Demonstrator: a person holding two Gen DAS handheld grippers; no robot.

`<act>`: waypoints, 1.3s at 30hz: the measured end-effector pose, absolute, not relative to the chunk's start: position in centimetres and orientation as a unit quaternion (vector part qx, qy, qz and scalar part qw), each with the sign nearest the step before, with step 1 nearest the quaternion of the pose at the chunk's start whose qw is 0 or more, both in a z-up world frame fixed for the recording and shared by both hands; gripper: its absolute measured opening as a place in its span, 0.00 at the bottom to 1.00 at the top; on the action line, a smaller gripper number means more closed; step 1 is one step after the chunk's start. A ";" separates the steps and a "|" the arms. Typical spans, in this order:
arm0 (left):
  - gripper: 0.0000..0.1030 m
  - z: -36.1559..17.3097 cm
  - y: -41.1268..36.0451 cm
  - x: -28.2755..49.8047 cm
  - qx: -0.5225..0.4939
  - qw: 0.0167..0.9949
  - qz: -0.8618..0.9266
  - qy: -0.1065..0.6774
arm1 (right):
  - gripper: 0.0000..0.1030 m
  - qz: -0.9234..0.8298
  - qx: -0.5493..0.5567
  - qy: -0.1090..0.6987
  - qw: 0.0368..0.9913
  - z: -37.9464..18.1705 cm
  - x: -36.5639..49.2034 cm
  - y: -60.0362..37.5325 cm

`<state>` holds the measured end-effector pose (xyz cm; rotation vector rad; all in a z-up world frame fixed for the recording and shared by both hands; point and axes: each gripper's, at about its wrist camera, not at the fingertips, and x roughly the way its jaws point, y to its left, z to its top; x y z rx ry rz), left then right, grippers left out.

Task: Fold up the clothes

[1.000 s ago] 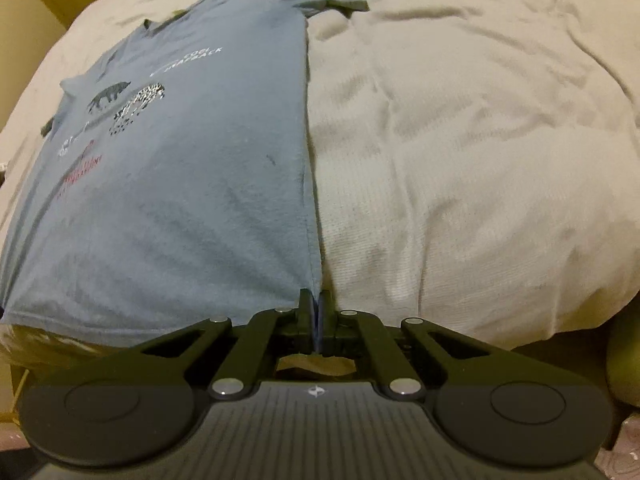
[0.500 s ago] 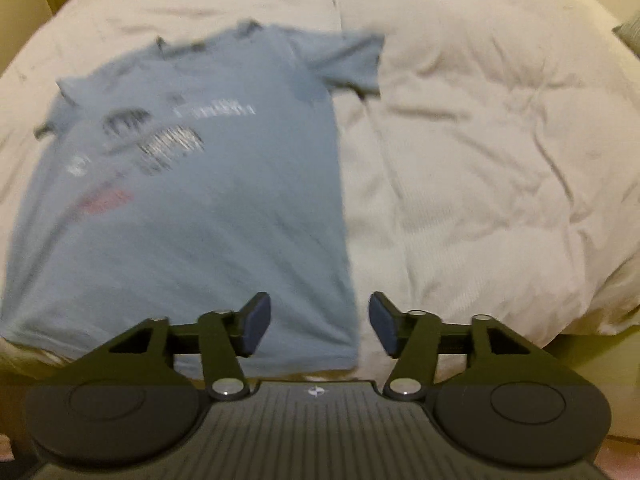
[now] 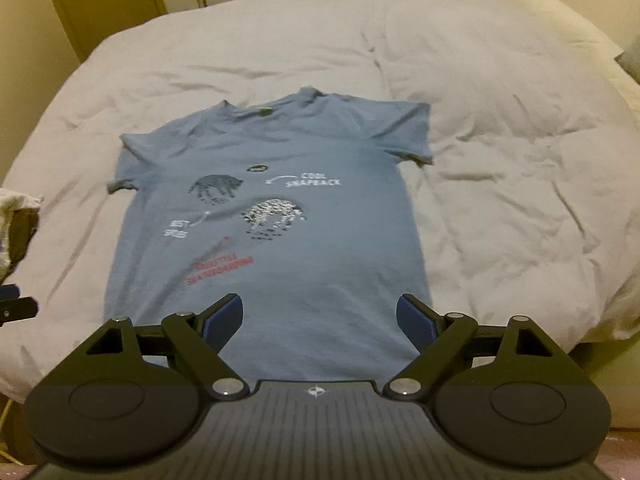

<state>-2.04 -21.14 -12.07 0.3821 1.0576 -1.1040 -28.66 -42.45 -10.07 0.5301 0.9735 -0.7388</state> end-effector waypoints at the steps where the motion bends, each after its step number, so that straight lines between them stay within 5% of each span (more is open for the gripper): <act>1: 0.82 -11.9 -21.5 -2.4 0.174 0.707 -0.497 0.472 | 0.85 -0.344 0.247 0.452 0.786 -10.1 -28.6 -42.4; 21: 0.92 -8.8 -23.5 -3.3 0.255 0.732 -0.485 0.404 | 0.86 -0.350 0.284 0.434 0.780 -8.6 -27.5 -39.3; 39: 0.92 -7.1 -13.3 0.7 0.288 0.704 -0.547 0.350 | 0.86 -0.453 0.309 0.380 0.745 -5.6 -25.5 -23.0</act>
